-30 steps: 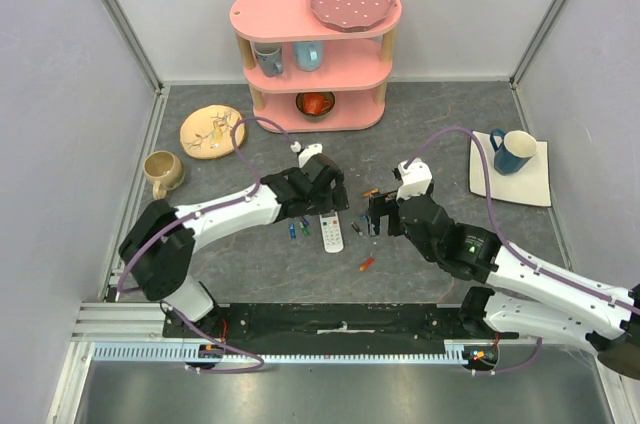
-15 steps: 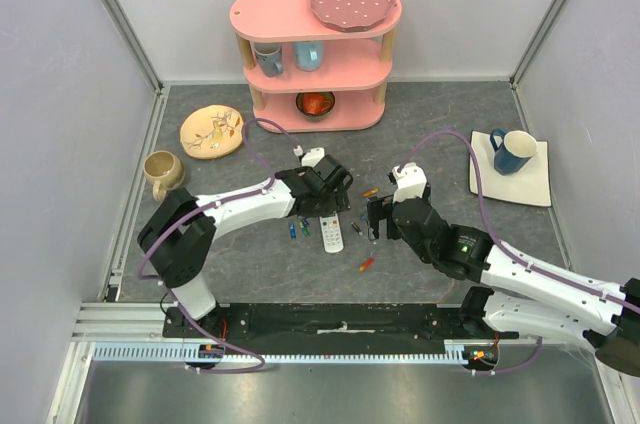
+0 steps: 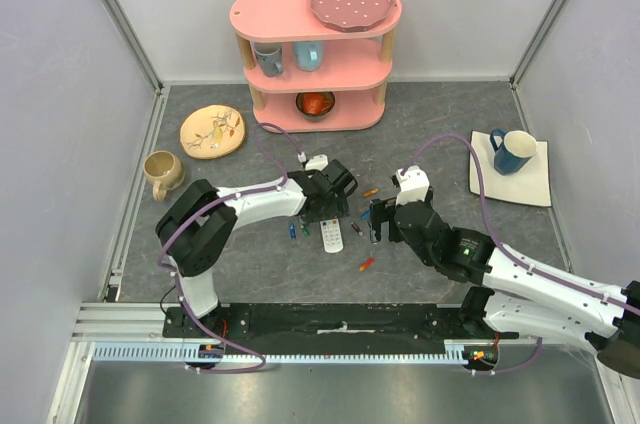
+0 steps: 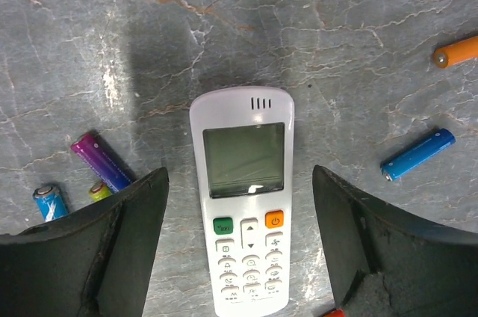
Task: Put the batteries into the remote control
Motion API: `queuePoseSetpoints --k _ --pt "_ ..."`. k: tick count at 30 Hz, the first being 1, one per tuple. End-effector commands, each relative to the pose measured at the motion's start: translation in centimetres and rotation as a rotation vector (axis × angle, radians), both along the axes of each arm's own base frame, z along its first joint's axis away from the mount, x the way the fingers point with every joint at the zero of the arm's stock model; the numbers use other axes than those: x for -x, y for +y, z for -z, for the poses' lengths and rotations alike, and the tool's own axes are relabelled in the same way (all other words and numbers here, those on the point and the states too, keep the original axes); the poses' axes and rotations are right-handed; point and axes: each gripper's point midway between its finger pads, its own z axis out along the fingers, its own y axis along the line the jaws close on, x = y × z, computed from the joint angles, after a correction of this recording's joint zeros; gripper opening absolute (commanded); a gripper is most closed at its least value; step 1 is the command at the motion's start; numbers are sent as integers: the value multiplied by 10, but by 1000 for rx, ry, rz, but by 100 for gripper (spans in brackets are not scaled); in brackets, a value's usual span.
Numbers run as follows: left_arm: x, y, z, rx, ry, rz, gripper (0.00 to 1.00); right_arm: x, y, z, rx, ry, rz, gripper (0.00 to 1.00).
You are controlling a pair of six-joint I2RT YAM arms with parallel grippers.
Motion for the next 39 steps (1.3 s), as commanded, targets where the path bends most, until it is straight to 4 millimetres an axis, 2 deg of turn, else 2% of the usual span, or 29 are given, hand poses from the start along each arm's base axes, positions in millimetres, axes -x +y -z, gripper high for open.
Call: queuePoseSetpoints --k 1,9,12,13,15,16,18,19,22,23,24,25,26,27,28,29,30,31,32,33,34,36,38,39 --pt "-11 -6 -6 4 -36 -41 83 -4 1 -4 -29 -15 26 98" --pt "-8 -3 2 -20 -17 -33 79 -5 0 -3 -21 -16 33 98" --pt "-6 -4 5 -20 -5 -20 63 -5 0 -4 -25 -17 34 98" --pt "-5 -6 6 -10 -3 -12 51 -5 0 -4 -25 -19 33 98" --pt "-5 -8 6 4 -3 -5 42 -4 0 -5 -32 -19 34 98" --pt "-4 -10 5 18 -5 2 33 -4 0 -7 -34 -22 35 98" --pt "-4 -11 0 34 -16 8 24 -4 0 -11 -40 -27 31 98" --pt "-6 -13 -12 52 -42 22 14 -5 0 -16 -42 -35 32 97" --pt "-12 -13 -46 100 -132 55 5 -7 1 -37 -56 -67 21 98" --pt "-18 -17 -86 186 -225 63 4 -8 2 -43 -62 -76 22 98" --pt "-21 -17 -104 226 -278 67 4 -9 3 -48 -68 -84 22 98" --pt "-16 -12 -112 246 -312 109 3 -11 5 -58 -82 -98 18 98" --pt "-13 -9 -148 331 -395 126 3 -12 7 -60 -81 -99 18 98" --pt "-22 -8 -177 426 -486 118 3 -13 11 -62 -82 -99 9 98" --pt "-9 -5 -169 485 -461 158 2 -14 17 -68 -95 -106 -8 98" --pt "-8 -2 -180 555 -488 166 2 -14 26 -63 -92 -86 -34 98" --pt "-17 6 -227 696 -634 167 2 -14 31 -62 -102 -73 -43 98" --pt "4 1 -214 791 -598 272 2 -15 37 -68 -129 -60 -49 98" --pt "10 5 -222 862 -627 300 2 -9 52 -65 -169 -12 -112 98" --pt "19 17 -220 912 -636 317 2 -10 58 -69 -205 1 -132 98" --pt "21 22 -238 982 -694 320 2 -10 65 -78 -256 -7 -155 98" --pt "26 34 -236 1000 -704 337 2 -3 76 -97 -360 -21 -227 97" --pt "33 41 -245 1020 -735 379 2 3 80 -119 -494 -88 -277 97" --pt "37 48 -238 1029 -730 395 2 8 83 -128 -564 -93 -321 98"
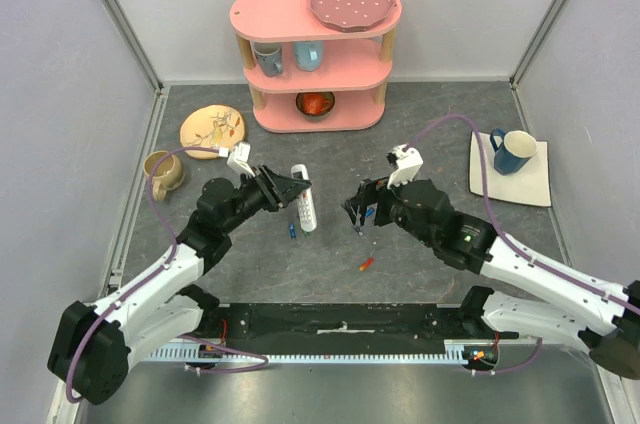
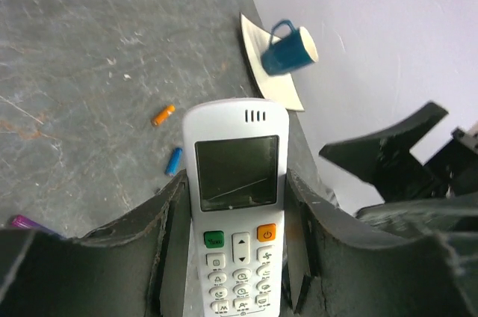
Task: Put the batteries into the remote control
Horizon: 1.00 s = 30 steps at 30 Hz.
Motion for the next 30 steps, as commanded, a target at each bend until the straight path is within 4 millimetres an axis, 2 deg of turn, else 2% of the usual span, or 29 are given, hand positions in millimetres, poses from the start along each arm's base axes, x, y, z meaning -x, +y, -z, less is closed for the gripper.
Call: queuePoseSetpoints --k 1,2,3,5,6,7,8,11,15,18,19,26,30 --pt "35 1 -49 174 -186 199 2 18 26 -71 -387 -109 -182 97" --pt "41 5 -69 228 -281 209 2 19 27 -74 -422 -105 -200 98" --pt "44 10 -62 247 -278 216 2 18 27 -74 -469 -76 -209 98" --pt "53 13 -78 322 -326 254 2 27 36 -72 -535 -52 -300 97" --pt "58 13 -80 336 -341 291 2 26 36 -71 -569 -39 -312 97" --pt "62 11 -83 374 -321 324 2 34 40 -73 -630 -31 -359 97" --pt "68 11 -93 407 -379 358 2 34 42 -71 -650 -19 -370 97" --pt "80 9 -103 490 -375 446 2 42 47 -74 -710 -19 -432 98" --pt "86 6 -107 523 -376 523 2 48 53 -81 -695 -51 -497 98" --pt "89 7 -109 519 -408 516 2 52 55 -77 -695 -44 -521 98" --pt "89 7 -110 517 -412 518 2 54 56 -82 -707 -57 -543 98" --pt "89 7 -118 521 -432 526 2 54 76 -64 -681 3 -584 98" --pt "88 6 -117 513 -439 523 2 56 87 -66 -671 3 -602 97"
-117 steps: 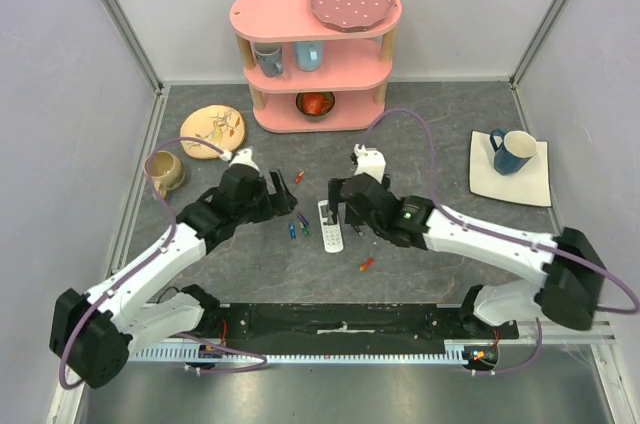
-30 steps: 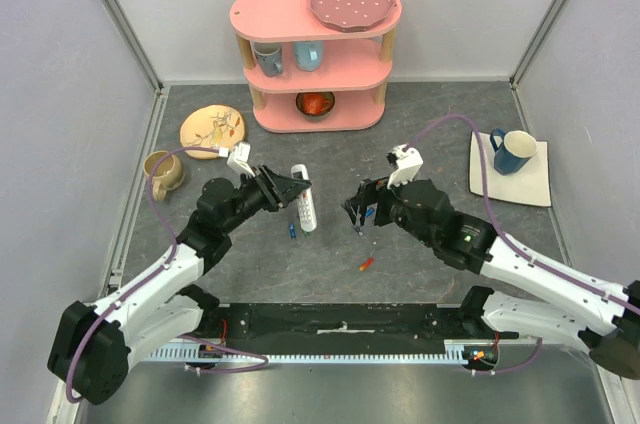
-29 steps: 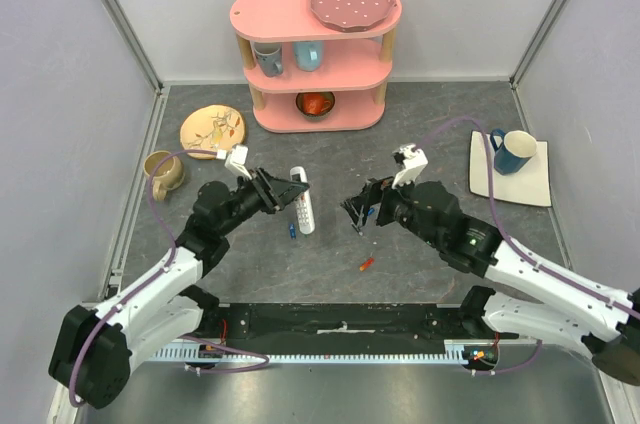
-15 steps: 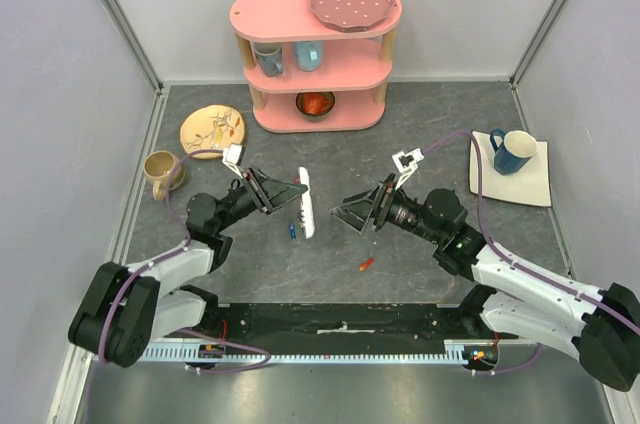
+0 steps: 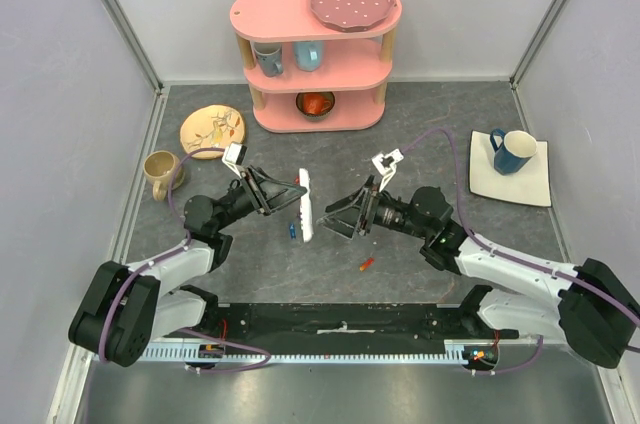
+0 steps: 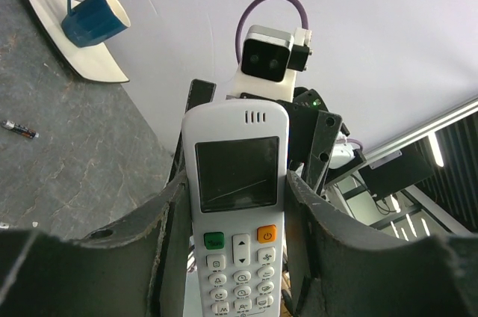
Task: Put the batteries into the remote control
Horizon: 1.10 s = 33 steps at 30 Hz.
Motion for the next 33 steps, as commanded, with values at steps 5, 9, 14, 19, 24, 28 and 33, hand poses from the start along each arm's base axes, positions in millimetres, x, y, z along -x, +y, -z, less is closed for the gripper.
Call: queuePoseSetpoints --k 5,9,14,19,24,28,33 --pt "38 12 -69 133 -400 20 2 10 22 -37 -109 -62 -71 96" --pt "38 10 -68 122 -410 7 2 13 31 -38 -127 -53 -97 94" --pt "40 11 -74 133 -427 -4 2 11 38 -28 -114 -35 -103 88" --pt "42 12 -77 140 -433 -3 2 13 42 -30 -161 -26 -129 81" --pt "41 12 -76 140 -425 -4 2 21 45 -37 -214 -23 -184 75" --pt "42 12 -77 144 -427 -8 2 24 46 -36 -218 -21 -203 69" --pt "40 13 -77 144 -426 -13 2 27 45 -32 -213 -18 -213 59"
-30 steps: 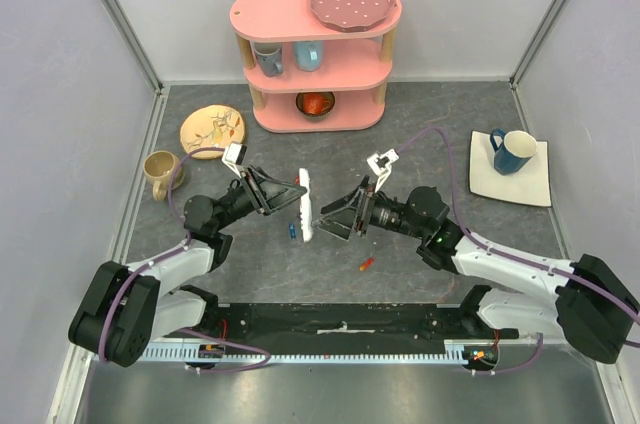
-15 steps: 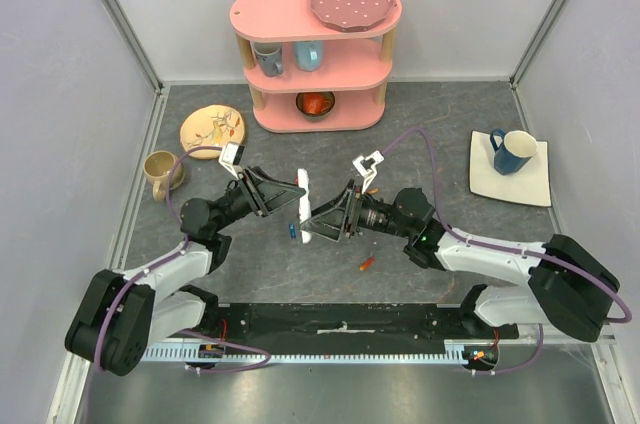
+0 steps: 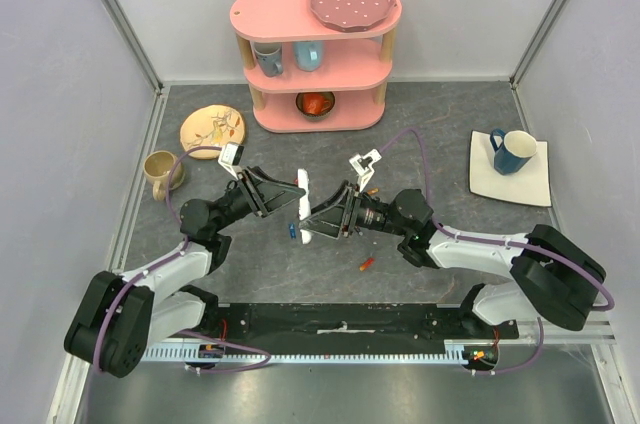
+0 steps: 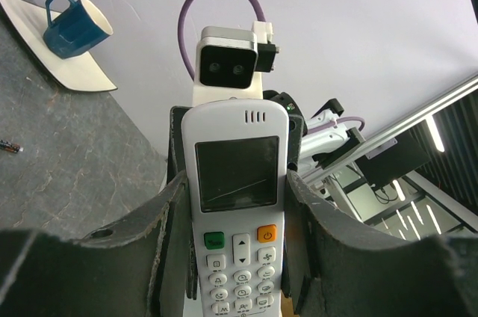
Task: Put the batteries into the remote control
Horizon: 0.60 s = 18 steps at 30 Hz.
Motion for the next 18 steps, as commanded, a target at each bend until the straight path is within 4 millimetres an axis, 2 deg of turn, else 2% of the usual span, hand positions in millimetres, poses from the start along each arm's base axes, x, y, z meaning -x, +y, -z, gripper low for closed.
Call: queuePoseSetpoints --k 1,6,9,10,18 --pt "29 12 -59 124 -352 -16 2 9 0 -24 -76 -61 -38 57" --pt "27 10 -58 115 -332 -17 14 12 -2 -23 -73 -69 -50 44" --pt "26 10 -57 108 -319 -14 33 14 -3 -21 -61 -76 -53 40" --pt "25 9 -57 104 -312 -13 42 14 -3 -21 -58 -77 -52 39" --pt "17 8 -50 62 -258 -44 64 19 -9 -25 -44 -117 -54 34"
